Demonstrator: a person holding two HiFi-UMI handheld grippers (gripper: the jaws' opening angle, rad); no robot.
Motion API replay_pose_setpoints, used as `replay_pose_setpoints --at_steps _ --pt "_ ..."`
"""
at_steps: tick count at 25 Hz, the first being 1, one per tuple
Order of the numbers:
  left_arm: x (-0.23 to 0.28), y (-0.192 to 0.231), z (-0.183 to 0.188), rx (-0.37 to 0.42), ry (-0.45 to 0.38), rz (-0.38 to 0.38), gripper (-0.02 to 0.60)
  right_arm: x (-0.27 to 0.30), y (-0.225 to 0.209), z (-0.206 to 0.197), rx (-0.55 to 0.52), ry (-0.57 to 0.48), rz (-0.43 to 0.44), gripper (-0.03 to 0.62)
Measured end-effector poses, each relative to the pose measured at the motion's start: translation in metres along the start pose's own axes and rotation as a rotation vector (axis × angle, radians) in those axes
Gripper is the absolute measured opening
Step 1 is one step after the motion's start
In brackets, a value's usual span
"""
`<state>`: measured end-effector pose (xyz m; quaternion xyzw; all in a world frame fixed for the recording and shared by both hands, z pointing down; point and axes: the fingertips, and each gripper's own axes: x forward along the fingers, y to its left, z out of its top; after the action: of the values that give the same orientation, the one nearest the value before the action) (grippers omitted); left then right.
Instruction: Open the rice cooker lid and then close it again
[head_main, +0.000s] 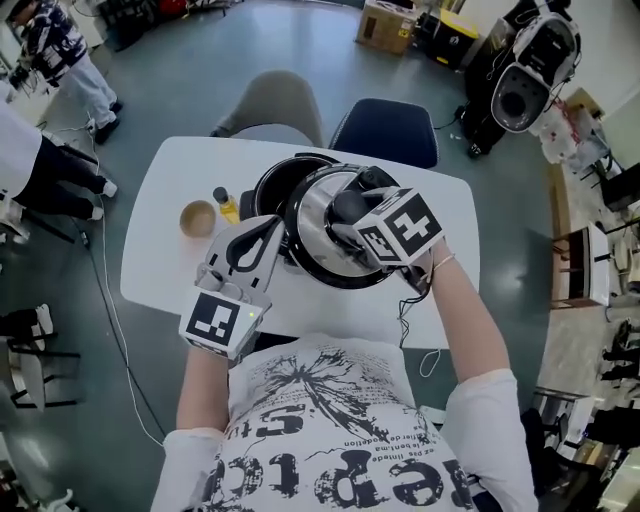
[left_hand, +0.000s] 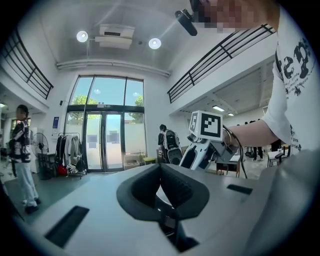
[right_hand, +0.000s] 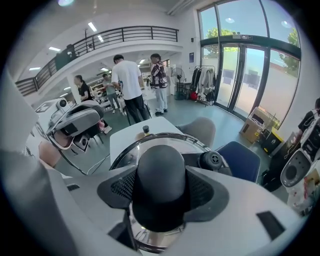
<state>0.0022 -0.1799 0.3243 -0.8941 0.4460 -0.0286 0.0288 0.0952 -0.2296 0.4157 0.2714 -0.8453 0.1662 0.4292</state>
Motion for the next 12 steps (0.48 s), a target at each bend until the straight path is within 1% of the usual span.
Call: replay_pose_setpoints --at_steps 1,4,5,10,12 --pt "-0.003 0.012 -0.001 -0.002 0.010 0.007 0.013 0.006 0.003 0.009 0.002 -0.002 0.004 0.293" --pt "-0.017 0.050 -0.012 0.004 0.085 0.024 0.013 0.029 0.013 0.039 0.010 -0.003 0.008 0.293" --pt "-0.019 0.058 -0.015 0.000 0.093 0.025 0.012 0.035 0.015 0.045 0.013 -0.003 0.008 0.293" --pt "-0.016 0.079 -0.018 -0.024 0.033 0.005 0.013 0.062 0.010 0.062 0.036 -0.004 0.000 0.293" --pt "-0.015 0.091 -0.023 -0.022 0.046 -0.002 0.012 0.074 0.005 0.068 0.046 0.011 -0.013 0.293"
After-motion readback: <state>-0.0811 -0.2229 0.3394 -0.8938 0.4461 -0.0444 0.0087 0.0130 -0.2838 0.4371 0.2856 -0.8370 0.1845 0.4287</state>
